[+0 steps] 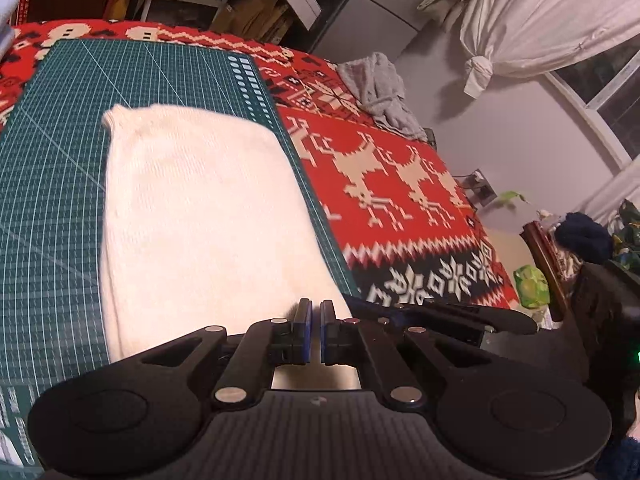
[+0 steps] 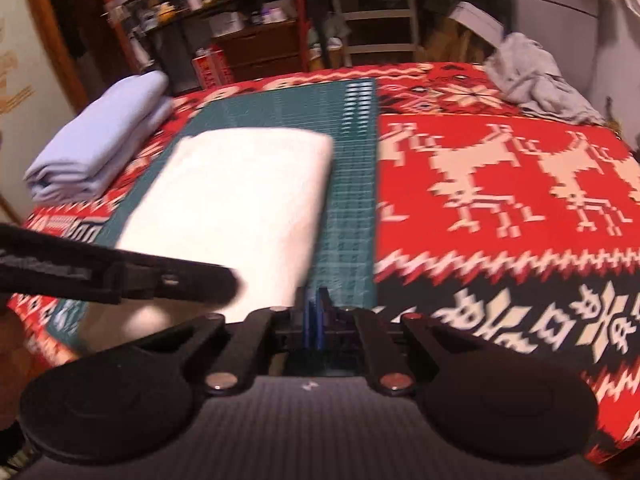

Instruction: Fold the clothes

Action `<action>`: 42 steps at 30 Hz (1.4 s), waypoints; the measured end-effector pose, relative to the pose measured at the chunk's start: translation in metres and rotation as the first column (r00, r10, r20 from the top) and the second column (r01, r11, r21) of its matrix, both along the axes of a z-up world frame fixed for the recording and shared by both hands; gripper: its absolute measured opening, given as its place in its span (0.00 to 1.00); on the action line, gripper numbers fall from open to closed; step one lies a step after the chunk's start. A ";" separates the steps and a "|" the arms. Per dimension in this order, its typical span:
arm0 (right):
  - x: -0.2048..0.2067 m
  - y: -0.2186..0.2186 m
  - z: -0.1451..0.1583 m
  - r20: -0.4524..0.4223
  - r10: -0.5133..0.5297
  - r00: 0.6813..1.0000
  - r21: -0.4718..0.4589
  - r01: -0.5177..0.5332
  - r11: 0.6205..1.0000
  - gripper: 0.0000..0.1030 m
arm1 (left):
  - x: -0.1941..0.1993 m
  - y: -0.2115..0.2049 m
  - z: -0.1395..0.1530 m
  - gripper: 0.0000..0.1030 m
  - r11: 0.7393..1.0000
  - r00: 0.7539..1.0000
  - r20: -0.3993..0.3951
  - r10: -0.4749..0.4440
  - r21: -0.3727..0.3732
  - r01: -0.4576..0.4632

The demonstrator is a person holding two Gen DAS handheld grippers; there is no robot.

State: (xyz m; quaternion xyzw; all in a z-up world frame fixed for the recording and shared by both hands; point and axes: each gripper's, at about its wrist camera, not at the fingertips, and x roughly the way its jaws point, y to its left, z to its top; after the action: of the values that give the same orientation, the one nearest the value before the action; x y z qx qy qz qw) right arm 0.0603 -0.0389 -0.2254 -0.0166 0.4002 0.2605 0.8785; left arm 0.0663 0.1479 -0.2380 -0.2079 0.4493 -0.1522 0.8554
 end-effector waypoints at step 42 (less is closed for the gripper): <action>0.183 0.040 0.012 -0.503 -0.096 0.859 -0.159 0.017 0.987 0.03 | 0.126 0.048 0.004 0.00 0.967 0.934 -0.296 0.200 -0.096 -0.238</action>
State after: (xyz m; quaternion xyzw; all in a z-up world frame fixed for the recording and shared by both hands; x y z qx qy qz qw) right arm 0.2435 0.0007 -0.2138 -0.0010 0.6364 0.1993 0.7452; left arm 0.1925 0.1956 -0.2337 -0.3318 0.5305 -0.0533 0.7783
